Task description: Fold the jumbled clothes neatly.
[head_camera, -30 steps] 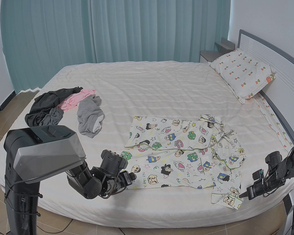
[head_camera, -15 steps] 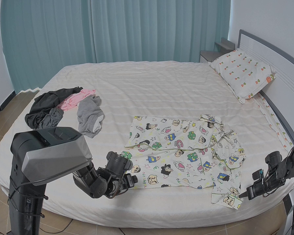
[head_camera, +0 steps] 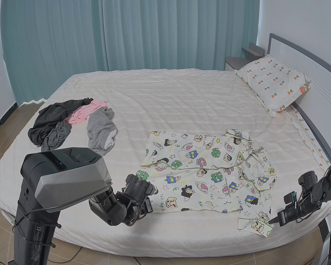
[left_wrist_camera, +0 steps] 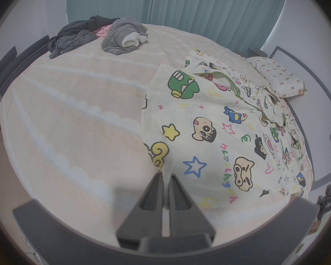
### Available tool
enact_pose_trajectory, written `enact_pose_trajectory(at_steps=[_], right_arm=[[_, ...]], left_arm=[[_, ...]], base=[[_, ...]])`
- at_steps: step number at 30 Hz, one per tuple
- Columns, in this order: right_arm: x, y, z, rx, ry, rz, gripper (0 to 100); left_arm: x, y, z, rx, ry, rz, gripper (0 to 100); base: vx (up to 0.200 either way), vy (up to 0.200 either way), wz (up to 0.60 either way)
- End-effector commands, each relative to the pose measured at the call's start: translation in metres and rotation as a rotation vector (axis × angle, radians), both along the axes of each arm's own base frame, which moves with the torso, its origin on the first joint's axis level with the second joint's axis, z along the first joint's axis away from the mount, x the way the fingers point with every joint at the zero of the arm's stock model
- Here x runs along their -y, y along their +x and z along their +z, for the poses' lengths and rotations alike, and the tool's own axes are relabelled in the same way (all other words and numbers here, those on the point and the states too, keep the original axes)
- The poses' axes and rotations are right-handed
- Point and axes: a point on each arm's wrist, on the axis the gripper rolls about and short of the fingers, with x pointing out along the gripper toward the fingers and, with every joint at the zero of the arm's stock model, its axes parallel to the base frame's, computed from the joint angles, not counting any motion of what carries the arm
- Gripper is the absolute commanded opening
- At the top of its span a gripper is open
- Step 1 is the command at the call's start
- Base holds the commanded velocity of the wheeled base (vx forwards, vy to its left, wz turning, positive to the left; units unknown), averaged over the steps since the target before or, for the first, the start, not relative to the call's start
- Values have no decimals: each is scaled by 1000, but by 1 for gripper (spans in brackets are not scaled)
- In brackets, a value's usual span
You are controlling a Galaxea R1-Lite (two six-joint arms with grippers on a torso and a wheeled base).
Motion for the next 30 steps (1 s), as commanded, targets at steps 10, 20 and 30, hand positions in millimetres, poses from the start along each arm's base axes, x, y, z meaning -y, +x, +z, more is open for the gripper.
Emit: enact_pose_trajectory(at_steps=[10, 20, 30], right_arm=[[1, -7, 0, -2, -16, 33, 0], [10, -11, -1, 7, -42, 61, 0], [13, -18, 0, -23, -64, 76, 0]], left_arm=[[-7, -12, 13, -81, 62, 15, 0], [-11, -26, 12, -122, 86, -4, 0], [-13, -36, 8, -171, 114, -18, 0]], base=[[0, 0, 0], [0, 0, 0], [0, 0, 0]])
